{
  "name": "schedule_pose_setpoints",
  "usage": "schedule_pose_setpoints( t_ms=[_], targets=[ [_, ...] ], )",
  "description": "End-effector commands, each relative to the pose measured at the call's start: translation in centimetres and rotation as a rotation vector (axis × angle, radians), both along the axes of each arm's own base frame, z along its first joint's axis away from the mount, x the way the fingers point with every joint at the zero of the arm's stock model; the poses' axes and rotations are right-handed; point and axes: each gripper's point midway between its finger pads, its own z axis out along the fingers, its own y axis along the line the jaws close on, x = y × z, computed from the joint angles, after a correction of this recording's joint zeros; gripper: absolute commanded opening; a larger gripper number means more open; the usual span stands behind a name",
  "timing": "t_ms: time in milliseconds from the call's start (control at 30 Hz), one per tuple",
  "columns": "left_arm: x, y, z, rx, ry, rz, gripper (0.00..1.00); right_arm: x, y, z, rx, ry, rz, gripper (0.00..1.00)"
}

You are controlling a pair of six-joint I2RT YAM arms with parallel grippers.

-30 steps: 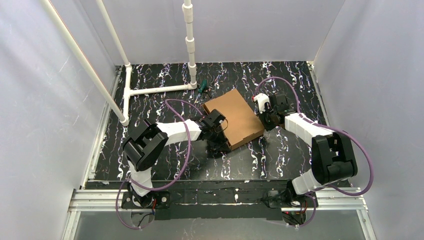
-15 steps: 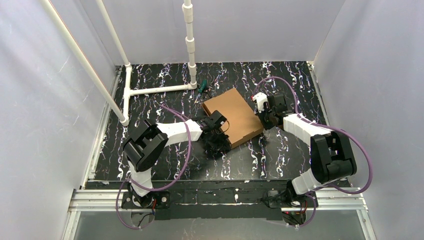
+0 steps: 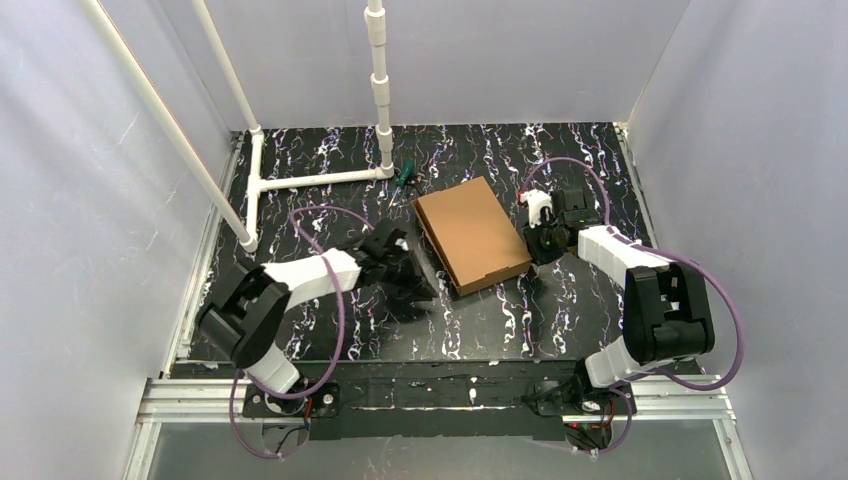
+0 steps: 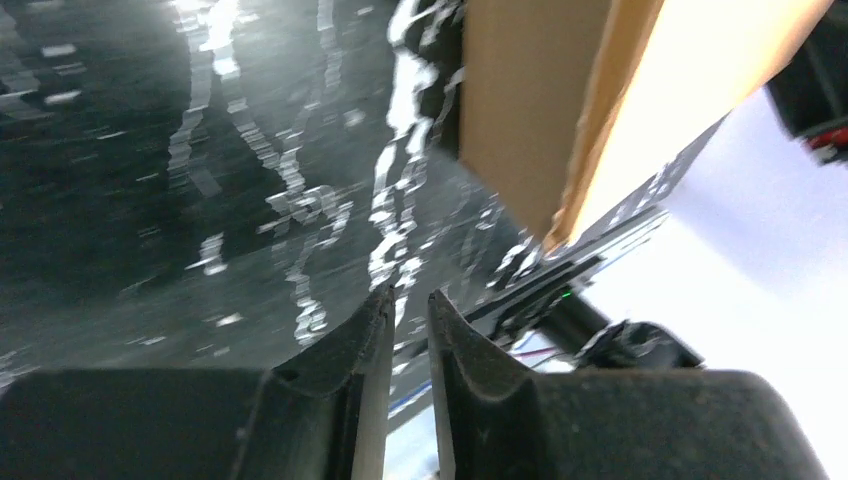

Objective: Fold the paper box

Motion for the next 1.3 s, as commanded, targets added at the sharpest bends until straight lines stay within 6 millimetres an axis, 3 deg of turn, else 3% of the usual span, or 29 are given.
schedule_pose_setpoints(
  t_ms=[0, 133, 400, 533, 667, 867, 1067, 1267],
  targets=[
    [0.0, 5.9, -1.0, 0.088, -0.142, -0.095, 0.19, -0.2, 0.7, 0.4, 0.032, 0.021, 0.049, 0.27],
    [4.4, 9.3, -1.5, 0.174, -0.171, 0.014, 0.19, 2.7, 1.2, 1.0, 0.022, 0.002, 0.061, 0.27],
    [16.2, 9.3, -0.1, 0.307, -0.248, 0.069, 0.12, 9.5, 3.4, -0.3, 0.008, 0.043, 0.083, 0.26],
    [20.1, 10.5, -1.0, 0.38, -0.213, 0.116, 0.07, 12.6, 4.9, -0.7, 0.009, 0.035, 0.092, 0.26],
    [21.9, 11.7, -1.5, 0.409, -0.168, 0.179, 0.01, 14.7, 6.6, -1.4, 0.016, 0.031, 0.102, 0.26],
    [22.7, 11.0, -1.6, 0.362, -0.16, 0.18, 0.0, 16.1, 8.2, -2.3, 0.036, 0.049, 0.101, 0.26],
    [24.4, 8.1, -1.9, 0.232, -0.149, 0.174, 0.0, 14.7, 9.9, -2.8, 0.053, 0.077, 0.164, 0.26],
    [26.4, 3.6, 0.1, 0.106, -0.159, 0.166, 0.0, 12.4, 12.5, -2.9, 0.048, 0.083, 0.232, 0.26]
  ],
)
